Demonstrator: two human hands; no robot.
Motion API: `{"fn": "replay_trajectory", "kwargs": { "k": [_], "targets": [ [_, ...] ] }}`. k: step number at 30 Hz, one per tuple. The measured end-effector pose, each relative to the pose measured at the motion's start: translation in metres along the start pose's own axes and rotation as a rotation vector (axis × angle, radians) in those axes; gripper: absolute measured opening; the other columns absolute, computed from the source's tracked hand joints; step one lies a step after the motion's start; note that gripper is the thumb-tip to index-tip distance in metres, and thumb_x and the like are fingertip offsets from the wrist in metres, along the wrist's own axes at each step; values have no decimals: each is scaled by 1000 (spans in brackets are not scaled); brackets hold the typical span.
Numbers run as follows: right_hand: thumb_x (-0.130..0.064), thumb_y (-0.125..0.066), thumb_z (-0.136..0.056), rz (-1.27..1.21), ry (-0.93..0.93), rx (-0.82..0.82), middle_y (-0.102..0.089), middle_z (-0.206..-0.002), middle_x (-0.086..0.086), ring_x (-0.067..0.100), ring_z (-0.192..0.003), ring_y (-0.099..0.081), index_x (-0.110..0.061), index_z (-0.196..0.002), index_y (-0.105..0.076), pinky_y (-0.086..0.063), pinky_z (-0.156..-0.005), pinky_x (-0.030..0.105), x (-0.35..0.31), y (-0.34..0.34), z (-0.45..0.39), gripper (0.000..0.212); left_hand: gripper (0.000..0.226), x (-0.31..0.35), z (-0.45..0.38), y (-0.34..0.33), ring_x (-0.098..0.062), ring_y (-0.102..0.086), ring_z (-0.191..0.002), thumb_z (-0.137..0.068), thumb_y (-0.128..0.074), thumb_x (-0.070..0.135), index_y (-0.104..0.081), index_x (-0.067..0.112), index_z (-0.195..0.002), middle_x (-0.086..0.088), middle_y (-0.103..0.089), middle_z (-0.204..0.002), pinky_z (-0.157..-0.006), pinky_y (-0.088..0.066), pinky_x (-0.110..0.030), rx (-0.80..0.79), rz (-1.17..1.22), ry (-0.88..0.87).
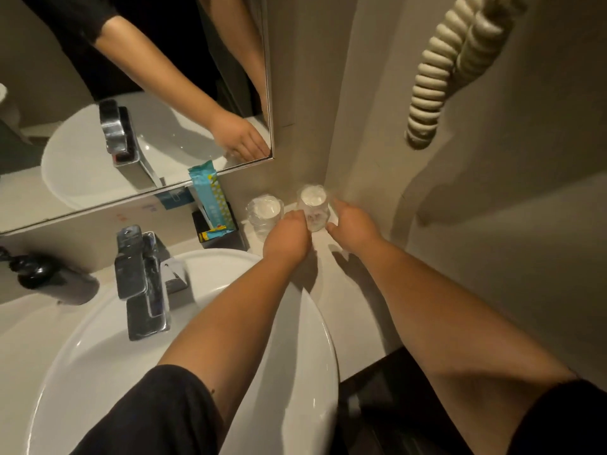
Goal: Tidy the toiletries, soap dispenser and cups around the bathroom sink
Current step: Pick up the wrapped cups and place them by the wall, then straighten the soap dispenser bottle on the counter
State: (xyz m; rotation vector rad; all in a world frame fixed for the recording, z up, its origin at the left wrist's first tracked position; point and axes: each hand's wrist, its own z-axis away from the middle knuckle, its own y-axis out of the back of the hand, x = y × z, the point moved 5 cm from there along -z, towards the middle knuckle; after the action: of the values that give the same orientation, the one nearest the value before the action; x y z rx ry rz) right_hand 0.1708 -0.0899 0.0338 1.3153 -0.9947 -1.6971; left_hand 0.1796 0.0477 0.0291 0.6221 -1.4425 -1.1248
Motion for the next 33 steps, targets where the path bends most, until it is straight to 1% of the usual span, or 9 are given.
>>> {"fn": "replay_trajectory", "kwargs": {
  "k": [3, 7, 11, 15, 22, 24, 26, 30, 33],
  "targets": [
    [-30, -55, -92, 81, 30, 22, -52, -134, 13, 33, -121, -51, -13, -137, -42, -44, -97, 39, -6, 19, 32, 50, 26, 2, 34, 12, -29, -53, -107, -92, -51, 22, -51, 9, -115, -12, -55, -118, -80, -42, -36, 1, -143, -67],
    [-35, -53, -91, 171, 34, 17, -52, -130, 9, 30, -119, -49, -15, -134, -45, -43, -94, 38, -10, 24, 79, 48, 29, -1, 81, 23, -30, -52, -104, -91, -48, 32, -54, 10, -109, -11, -58, -112, -85, -40, -36, 32, -322, -179],
    [-38, -50, -92, 245, 87, 28, -50, -134, 9, 29, -124, -45, -12, -133, -45, -40, -99, 39, -19, 19, 117, 49, 30, -5, 117, 32, -28, -51, -100, -90, -44, 36, -55, 11, -103, -10, -59, -106, -86, -40, -36, 62, -390, -250],
    [-41, -50, -91, 258, 159, 58, -52, -134, 7, 26, -127, -43, -14, -129, -48, -37, -102, 37, -32, 15, 144, 47, 34, -8, 145, 42, -28, -51, -101, -91, -42, 40, -54, 12, -105, -11, -59, -107, -89, -40, -37, 78, -445, -268],
    [-45, -49, -91, 281, 292, 60, -49, -139, 6, 25, -132, -41, -15, -135, -43, -34, -107, 38, -50, 9, 180, 53, 35, -15, 197, 54, -26, -52, -99, -90, -43, 41, -55, 13, -107, -8, -60, -107, -90, -39, -37, 150, -466, -181],
    [-47, -50, -91, 278, 335, 59, -49, -139, 5, 26, -131, -42, -17, -135, -42, -35, -107, 39, -52, 4, 194, 54, 36, -19, 215, 54, -24, -52, -100, -90, -44, 41, -55, 14, -111, -6, -60, -109, -91, -40, -36, 180, -436, -125],
    [-49, -52, -90, 277, 392, 67, -52, -137, 5, 26, -127, -46, -18, -133, -43, -37, -106, 40, -56, -2, 209, 54, 37, -23, 239, 54, -24, -54, -101, -90, -46, 41, -55, 15, -114, -5, -61, -111, -88, -43, -35, 227, -408, -58],
    [-52, -54, -87, 274, 499, 36, -52, -138, 5, 27, -127, -47, -19, -137, -39, -37, -106, 41, -67, -17, 242, 61, 32, -29, 294, 53, -24, -57, -85, -88, -49, 44, -57, 16, -102, -4, -63, -98, -76, -46, -35, 256, -449, 65],
    [-54, -54, -86, 304, 580, 20, -53, -137, 4, 26, -125, -49, -20, -138, -40, -38, -105, 41, -79, -30, 266, 63, 31, -36, 333, 57, -20, -53, -76, -88, -48, 45, -58, 17, -98, -3, -63, -93, -71, -43, -32, 267, -489, 138]
  ]
}}
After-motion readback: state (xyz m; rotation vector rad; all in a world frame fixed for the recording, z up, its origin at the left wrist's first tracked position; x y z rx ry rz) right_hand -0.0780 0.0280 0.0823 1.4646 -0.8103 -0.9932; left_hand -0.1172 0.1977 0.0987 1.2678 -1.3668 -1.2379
